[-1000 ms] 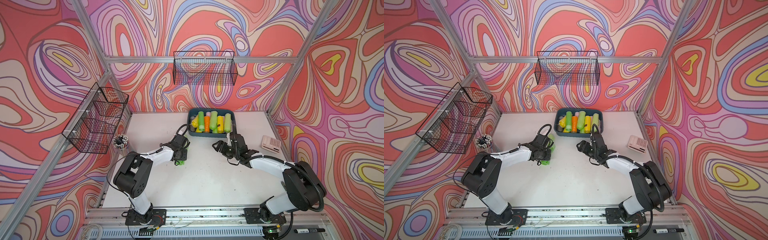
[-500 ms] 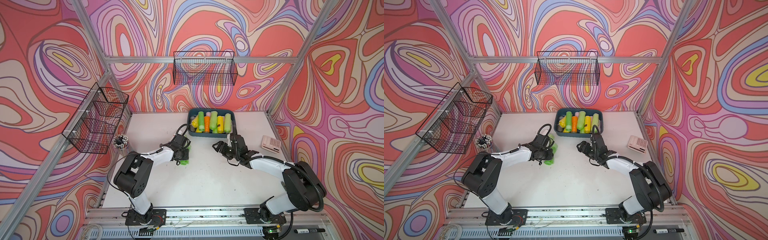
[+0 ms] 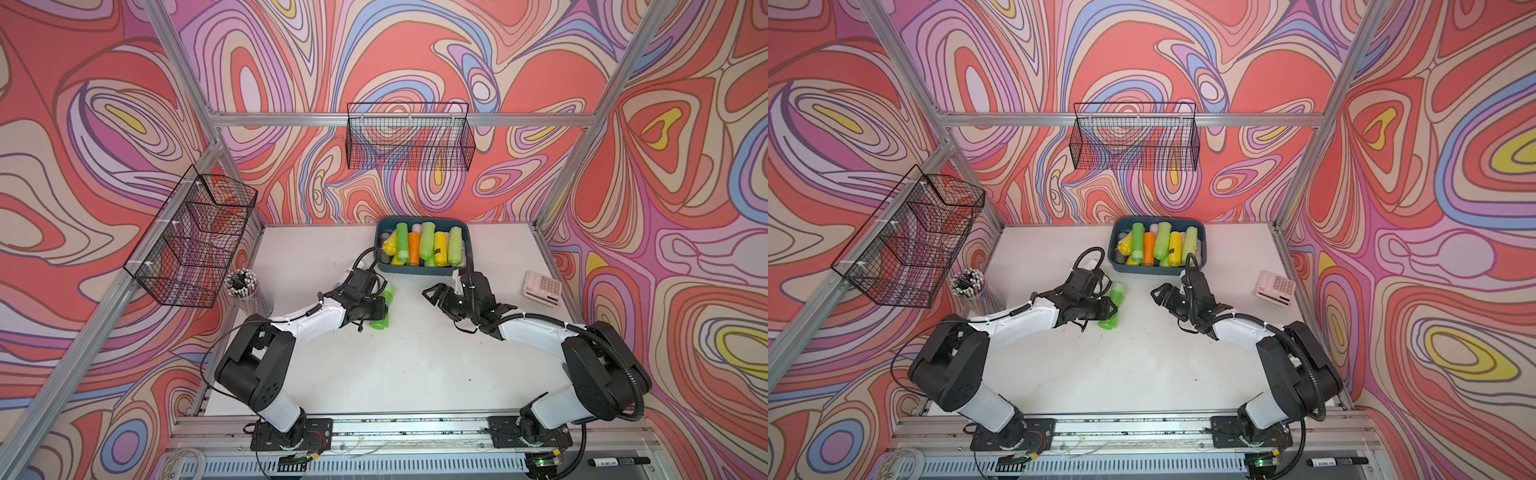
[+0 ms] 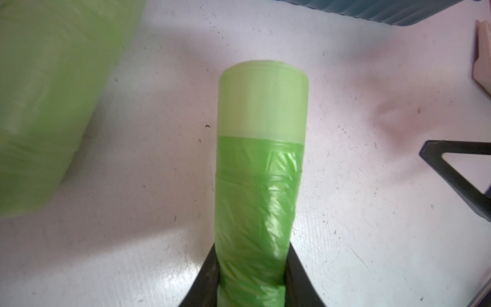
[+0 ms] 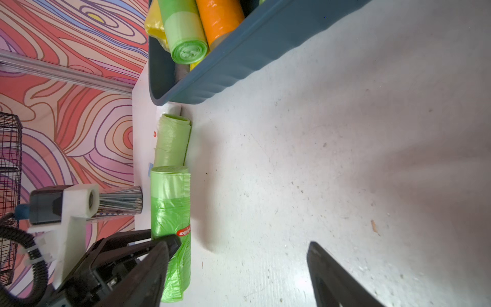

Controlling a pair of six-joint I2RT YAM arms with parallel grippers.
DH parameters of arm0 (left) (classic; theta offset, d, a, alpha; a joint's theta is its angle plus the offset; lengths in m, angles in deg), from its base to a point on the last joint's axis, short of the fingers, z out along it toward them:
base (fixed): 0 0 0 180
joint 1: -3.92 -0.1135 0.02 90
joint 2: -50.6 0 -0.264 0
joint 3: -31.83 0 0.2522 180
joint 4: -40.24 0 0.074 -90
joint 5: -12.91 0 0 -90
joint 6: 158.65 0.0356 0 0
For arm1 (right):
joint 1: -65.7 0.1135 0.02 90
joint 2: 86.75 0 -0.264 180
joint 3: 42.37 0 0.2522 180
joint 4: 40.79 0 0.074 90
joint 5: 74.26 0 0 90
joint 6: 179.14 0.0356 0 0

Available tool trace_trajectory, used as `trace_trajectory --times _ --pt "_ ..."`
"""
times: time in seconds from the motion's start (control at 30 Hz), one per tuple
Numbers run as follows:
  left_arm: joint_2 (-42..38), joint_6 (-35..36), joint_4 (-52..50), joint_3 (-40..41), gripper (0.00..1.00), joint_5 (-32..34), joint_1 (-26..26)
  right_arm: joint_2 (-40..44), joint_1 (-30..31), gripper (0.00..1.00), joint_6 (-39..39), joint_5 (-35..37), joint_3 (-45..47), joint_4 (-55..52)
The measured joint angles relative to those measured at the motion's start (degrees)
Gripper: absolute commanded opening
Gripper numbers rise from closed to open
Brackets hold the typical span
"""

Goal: Put the roll of trash bags into the storage box
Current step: Pick up the roll of trash bags from the center of the board.

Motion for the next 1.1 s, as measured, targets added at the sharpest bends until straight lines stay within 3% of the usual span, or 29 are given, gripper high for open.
trace_trajectory --times 0.23,0.63,1.1 --pt "-5.5 -0.4 0.1 2.2 0.22 -1.5 0.0 -0.5 0.0 0.83 0.5 -0.9 0.0 1.4" --pt "-6.3 -1.6 0.7 2.6 0.20 -4.2 1.2 -0.9 0.0 0.84 -0.6 -1.5 0.0 1.8" --pt "-8.2 -1.6 0.4 0.9 0.19 -2.1 3.0 8.5 0.0 0.84 -4.2 1.1 2.0 -1.9"
